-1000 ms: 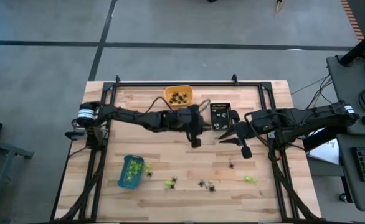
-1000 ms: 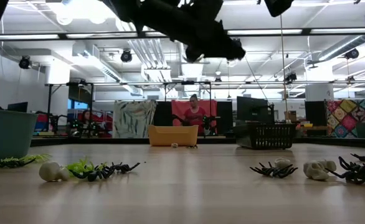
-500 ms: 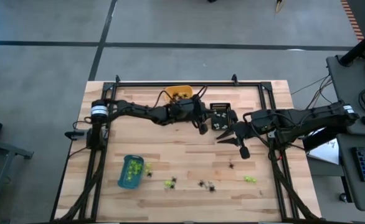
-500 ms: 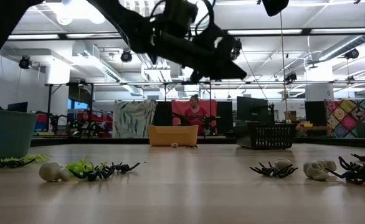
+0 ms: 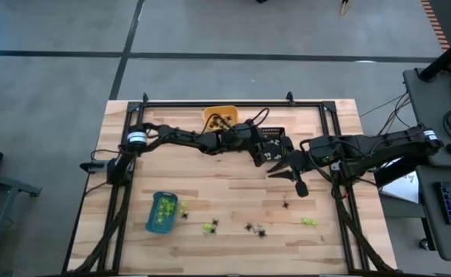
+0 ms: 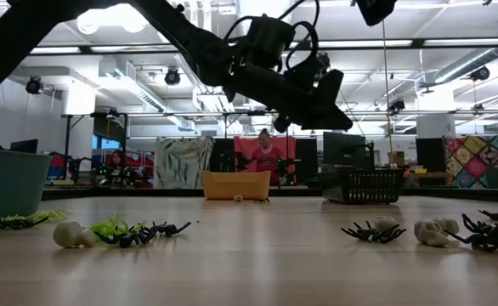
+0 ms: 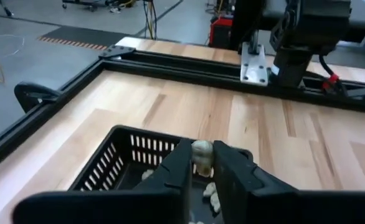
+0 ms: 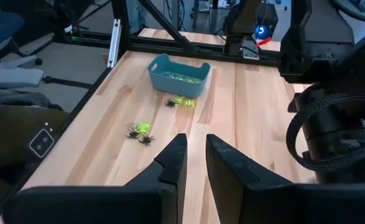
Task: Sort Halloween decoration
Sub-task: Put the white skull toy into the black bin, then put the black spider toy into the yellow bin
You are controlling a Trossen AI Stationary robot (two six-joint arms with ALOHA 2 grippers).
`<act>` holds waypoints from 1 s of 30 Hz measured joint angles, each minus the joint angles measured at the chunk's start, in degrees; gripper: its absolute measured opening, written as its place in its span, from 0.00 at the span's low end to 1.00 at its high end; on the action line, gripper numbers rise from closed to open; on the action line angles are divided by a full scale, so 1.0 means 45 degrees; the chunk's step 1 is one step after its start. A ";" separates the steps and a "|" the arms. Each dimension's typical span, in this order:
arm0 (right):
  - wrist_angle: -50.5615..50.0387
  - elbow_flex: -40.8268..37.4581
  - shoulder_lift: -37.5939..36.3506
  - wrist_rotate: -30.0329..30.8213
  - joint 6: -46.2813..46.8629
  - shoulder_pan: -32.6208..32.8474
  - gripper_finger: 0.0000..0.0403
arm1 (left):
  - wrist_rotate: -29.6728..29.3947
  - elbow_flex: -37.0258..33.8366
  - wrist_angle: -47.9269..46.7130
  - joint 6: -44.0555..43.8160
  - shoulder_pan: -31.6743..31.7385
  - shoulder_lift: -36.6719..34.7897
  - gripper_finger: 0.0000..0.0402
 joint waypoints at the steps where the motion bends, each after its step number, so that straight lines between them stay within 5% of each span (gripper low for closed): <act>1: -0.0043 0.0000 0.0000 0.0000 0.0062 0.0000 0.13 | -0.0007 0.0000 -0.0068 -0.0047 0.0006 0.0017 0.11; 12: -0.0062 -0.0029 0.0000 0.0002 0.0416 0.0000 0.13 | -0.0050 -0.0012 -0.0569 -0.0150 0.0044 -0.0028 0.30; 24: -0.0638 -0.0049 0.0166 0.0333 0.4487 0.0000 0.13 | -0.0183 -0.0749 -0.3554 0.0702 -0.0541 -0.2359 0.28; 30: -0.2851 -0.0058 0.0842 0.0302 0.7246 0.0000 0.13 | -0.2690 -0.2204 -0.3801 0.0872 -0.1246 -0.3947 0.26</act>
